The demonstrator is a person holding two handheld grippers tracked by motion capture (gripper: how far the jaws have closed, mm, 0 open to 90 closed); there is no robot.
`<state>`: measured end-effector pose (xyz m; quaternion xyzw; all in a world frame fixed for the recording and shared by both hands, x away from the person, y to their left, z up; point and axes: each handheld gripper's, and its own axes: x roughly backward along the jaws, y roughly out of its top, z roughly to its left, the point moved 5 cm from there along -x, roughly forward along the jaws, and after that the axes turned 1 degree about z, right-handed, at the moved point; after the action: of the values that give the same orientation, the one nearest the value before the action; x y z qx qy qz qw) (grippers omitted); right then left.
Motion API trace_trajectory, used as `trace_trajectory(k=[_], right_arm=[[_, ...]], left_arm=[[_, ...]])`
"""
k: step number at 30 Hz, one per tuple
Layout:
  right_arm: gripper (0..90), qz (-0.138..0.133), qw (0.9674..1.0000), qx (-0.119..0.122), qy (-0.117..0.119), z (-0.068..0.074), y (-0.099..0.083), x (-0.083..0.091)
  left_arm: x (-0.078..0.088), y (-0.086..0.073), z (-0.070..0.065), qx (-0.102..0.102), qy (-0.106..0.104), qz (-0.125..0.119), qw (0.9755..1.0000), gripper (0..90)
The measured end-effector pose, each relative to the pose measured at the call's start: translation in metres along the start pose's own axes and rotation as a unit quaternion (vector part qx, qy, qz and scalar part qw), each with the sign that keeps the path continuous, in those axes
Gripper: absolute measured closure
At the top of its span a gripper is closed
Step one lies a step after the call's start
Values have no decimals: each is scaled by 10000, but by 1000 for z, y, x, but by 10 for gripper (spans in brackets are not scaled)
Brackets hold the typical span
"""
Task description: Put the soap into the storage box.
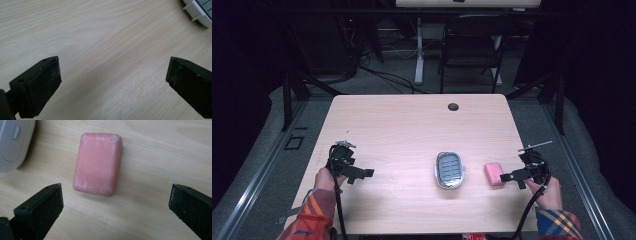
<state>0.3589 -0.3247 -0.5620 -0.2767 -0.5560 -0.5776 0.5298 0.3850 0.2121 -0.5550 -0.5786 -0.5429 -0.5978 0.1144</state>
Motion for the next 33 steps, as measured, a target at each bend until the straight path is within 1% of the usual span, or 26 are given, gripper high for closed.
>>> trace_trajectory(k=[1,2,3,4,5,7,10,12,14,15,17,20,22,23,26,27,28,30,31,32,33], right_arm=[[0,45,10000,71,18,0,0,-1],[0,45,10000,71,18,0,0,-1],[0,61,9998,119,-114,0,0,-1],[0,33,9998,94,-180,-1,1,-1],[0,33,9998,75,-192,-2,1,0],[0,48,9998,96,-168,-1,0,1],[0,35,9999,50,-142,-1,-2,2],[0,30,9998,18,-184,0,-1,1],[0,68,9998,10,-177,2,-1,0],[0,118,9998,64,-177,3,0,-1],[0,94,9998,59,-192,5,0,-2],[0,155,9996,77,-232,7,0,-2],[0,147,9996,94,-237,8,0,-2],[0,65,9994,103,-313,9,1,0],[0,14,9995,94,-310,11,1,0],[0,84,9994,101,-307,11,2,0],[0,84,9994,101,-307,11,2,0],[0,46,9994,108,-316,14,4,-1],[0,18,9995,92,-287,17,6,0],[0,18,9995,92,-287,17,6,0],[0,2,9996,36,-273,20,8,-2]], left_arm=[[-1,1,1,10,24,30,10000,0],[-1,1,1,10,24,30,10000,0],[-2,1,1,18,36,43,10000,0],[-2,2,1,31,36,66,10000,0],[-3,2,1,35,40,71,10000,0],[-3,3,0,43,49,83,9999,0],[-2,4,-1,41,49,72,10000,0],[-2,4,-1,23,51,65,10000,0],[-2,4,-1,31,77,97,9999,0],[-2,4,0,-11,155,144,9998,0],[-2,4,-1,13,182,158,9997,0],[-2,4,-1,24,192,159,9997,0],[-3,4,0,54,202,150,9997,0],[-4,5,-1,35,196,174,9996,0],[-4,5,-2,1,206,162,9997,0],[-4,5,-1,-7,204,171,9996,0],[-4,5,-1,-7,204,171,9996,0],[-5,5,0,41,191,187,9996,0],[-5,5,0,38,196,188,9996,0],[-6,6,0,18,196,180,9996,0],[-6,6,-1,2,191,194,9996,0]])
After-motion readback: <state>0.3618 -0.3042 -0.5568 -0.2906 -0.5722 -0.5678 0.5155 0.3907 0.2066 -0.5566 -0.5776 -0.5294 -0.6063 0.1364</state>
